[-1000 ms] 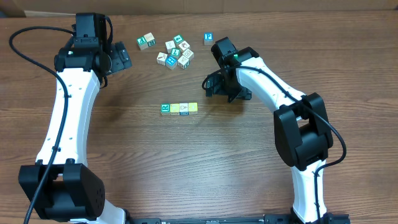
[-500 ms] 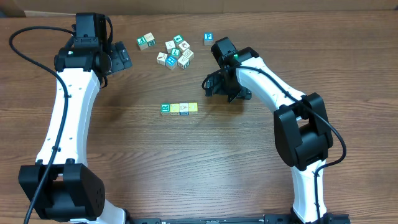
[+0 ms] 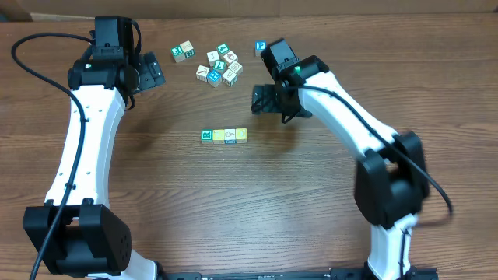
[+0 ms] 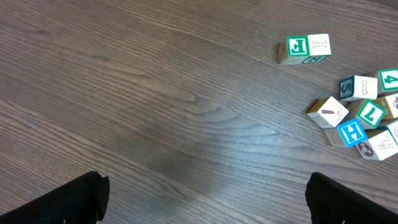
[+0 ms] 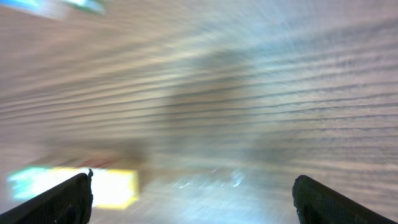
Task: Form a horizontal line
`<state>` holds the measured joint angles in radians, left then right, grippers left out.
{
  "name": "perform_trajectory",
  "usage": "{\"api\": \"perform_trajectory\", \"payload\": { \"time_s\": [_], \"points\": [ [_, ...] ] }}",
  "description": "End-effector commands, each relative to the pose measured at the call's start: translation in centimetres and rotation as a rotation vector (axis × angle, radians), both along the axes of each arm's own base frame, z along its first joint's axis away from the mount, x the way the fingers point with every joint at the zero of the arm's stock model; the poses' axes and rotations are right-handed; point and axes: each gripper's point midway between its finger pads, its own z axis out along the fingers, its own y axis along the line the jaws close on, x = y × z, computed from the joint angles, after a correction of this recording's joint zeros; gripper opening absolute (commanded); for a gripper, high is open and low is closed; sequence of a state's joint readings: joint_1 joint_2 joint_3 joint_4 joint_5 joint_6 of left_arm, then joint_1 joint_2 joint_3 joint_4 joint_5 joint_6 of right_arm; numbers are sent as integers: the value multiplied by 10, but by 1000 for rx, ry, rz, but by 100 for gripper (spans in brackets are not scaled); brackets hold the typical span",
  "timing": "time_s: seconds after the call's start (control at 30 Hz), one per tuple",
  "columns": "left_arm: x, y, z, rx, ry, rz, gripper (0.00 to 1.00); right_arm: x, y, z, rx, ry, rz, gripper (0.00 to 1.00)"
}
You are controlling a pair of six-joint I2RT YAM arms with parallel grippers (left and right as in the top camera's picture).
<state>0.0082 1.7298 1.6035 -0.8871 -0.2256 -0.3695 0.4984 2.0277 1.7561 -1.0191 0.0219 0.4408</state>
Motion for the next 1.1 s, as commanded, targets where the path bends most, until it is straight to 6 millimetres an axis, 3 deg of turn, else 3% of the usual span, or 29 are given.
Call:
{"api": "perform_trajectory", "payload": {
  "time_s": [0.0, 0.1, 0.17, 0.3, 0.47, 0.6, 0.77, 1.07],
  "points": [
    [1, 2, 0, 17, 0, 3, 100, -5, 5, 93, 14, -235, 79, 100],
    [1, 2, 0, 17, 0, 3, 100, -12, -9, 141, -10, -363, 100, 100],
    [1, 2, 0, 17, 0, 3, 100, -23, -15, 163, 7, -397, 97, 100],
    [1, 2, 0, 17, 0, 3, 100, -37, -32, 198, -2, -475, 101, 100],
    [1, 2, 0, 17, 0, 3, 100, -63, -35, 238, 10, -601, 270, 100],
    [1, 2, 0, 17, 0, 3, 99, -79, -45, 260, 44, -707, 266, 100],
    [1, 2, 0, 17, 0, 3, 100, -104, -65, 271, 117, -841, 241, 100],
    [1, 2, 0, 17, 0, 3, 100, -151, -109, 250, 182, -1132, 275, 100]
  ]
}}
